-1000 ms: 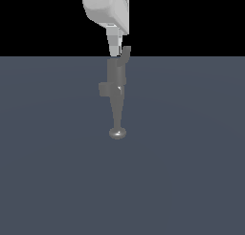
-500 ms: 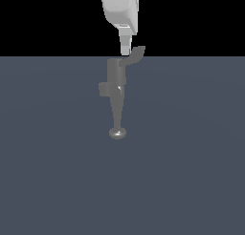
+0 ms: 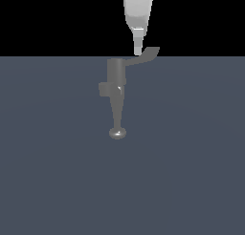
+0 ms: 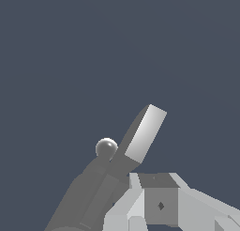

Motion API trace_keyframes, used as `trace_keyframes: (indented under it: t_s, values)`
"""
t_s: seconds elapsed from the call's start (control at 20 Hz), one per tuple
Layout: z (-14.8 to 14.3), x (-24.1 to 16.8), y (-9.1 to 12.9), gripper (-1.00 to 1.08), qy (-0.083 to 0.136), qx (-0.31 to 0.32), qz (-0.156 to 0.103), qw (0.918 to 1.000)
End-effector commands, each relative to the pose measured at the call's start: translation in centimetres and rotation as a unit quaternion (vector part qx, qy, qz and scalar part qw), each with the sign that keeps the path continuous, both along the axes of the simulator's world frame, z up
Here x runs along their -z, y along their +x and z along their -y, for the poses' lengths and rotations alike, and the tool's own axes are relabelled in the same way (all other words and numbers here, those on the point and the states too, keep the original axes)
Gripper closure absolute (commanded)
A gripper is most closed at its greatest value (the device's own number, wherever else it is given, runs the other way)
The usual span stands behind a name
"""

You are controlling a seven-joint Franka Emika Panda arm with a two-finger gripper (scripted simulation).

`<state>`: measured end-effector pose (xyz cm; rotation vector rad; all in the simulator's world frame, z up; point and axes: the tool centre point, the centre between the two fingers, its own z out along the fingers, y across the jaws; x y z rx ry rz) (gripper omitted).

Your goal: Turn on the faucet by rotating a designated handle.

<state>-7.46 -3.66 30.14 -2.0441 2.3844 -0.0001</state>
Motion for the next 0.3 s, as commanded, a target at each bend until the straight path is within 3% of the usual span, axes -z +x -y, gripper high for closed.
trace_keyframes:
  t_s: [0.0, 0.25]
  values:
    - [2.5, 0.0, 0.4, 1.08, -0.001, 0.017, 0.0, 0.9999]
    - [3.9, 0.1, 1.2, 1.08, 0.0, 0.019, 0.0, 0.9998]
